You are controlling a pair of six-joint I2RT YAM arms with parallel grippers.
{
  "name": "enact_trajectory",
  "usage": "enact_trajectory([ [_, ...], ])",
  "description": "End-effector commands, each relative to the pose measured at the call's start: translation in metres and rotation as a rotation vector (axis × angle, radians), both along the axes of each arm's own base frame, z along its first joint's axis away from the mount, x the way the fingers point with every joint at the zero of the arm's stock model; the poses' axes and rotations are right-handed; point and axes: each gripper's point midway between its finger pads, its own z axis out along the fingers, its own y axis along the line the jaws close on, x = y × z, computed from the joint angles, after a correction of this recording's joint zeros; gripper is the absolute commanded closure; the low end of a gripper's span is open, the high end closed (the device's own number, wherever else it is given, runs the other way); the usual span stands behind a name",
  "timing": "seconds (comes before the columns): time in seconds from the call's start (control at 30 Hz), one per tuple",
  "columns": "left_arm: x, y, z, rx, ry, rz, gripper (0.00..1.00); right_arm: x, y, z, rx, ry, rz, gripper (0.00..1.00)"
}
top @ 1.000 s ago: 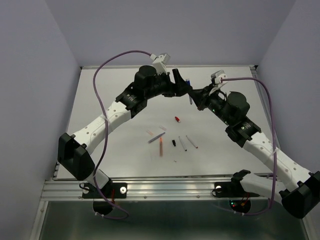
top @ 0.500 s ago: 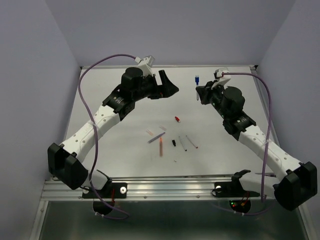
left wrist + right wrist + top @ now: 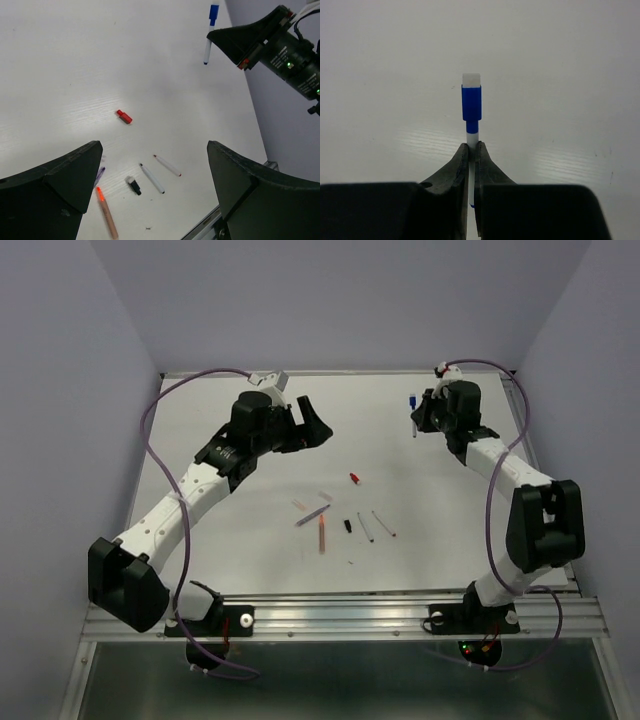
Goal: Insert the pens into the pen caps
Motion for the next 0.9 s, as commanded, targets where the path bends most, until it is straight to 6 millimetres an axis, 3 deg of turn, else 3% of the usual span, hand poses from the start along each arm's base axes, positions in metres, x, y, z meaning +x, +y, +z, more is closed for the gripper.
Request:
enact_trajectory([
  [0.0, -0.003, 0.013, -0.005, 0.03, -0.016, 0.038, 0.01, 0.02, -0.009, -0.025, -0.038, 0.083, 0.052, 0.99],
  [0.03, -0.004, 0.013, -0.013, 0.036, 0.001, 0.039, 0.01, 0.031, -0.01, -0.035, -0.05, 0.099, 0.043, 0.99],
  [0.07, -0.004, 0.014, -0.016, 0.038, 0.01, 0.047, 0.01, 0.03, -0.016, -0.05, -0.075, 0.149, 0.044, 0.99],
  [0.3, -0.007, 0.016, -0.048, 0.052, 0.092, 0.061, 0.01, 0.053, -0.021, -0.107, -0.131, 0.256, 0.034, 0.97],
  [0.4, -0.009, 0.016, -0.06, 0.059, 0.118, 0.062, 0.01, 0.06, -0.021, -0.123, -0.135, 0.289, 0.031, 0.97],
  [0.53, -0.013, 0.017, -0.066, 0.054, 0.129, 0.063, 0.01, 0.062, -0.024, -0.134, -0.142, 0.311, 0.011, 0.85],
  [0.6, -0.014, 0.018, -0.066, 0.055, 0.131, 0.063, 0.01, 0.062, -0.027, -0.138, -0.148, 0.321, -0.007, 0.84],
  [0.67, -0.016, 0.018, -0.069, 0.059, 0.135, 0.061, 0.01, 0.06, -0.028, -0.141, -0.152, 0.331, -0.014, 0.62],
  [0.77, -0.017, 0.019, -0.069, 0.062, 0.131, 0.061, 0.01, 0.057, -0.03, -0.138, -0.152, 0.332, -0.023, 0.62],
  [0.8, -0.017, 0.02, -0.068, 0.061, 0.127, 0.06, 0.01, 0.057, -0.03, -0.136, -0.151, 0.33, -0.031, 0.45],
  [0.87, -0.018, 0.02, -0.066, 0.061, 0.117, 0.057, 0.01, 0.057, -0.032, -0.126, -0.148, 0.318, -0.042, 0.39],
])
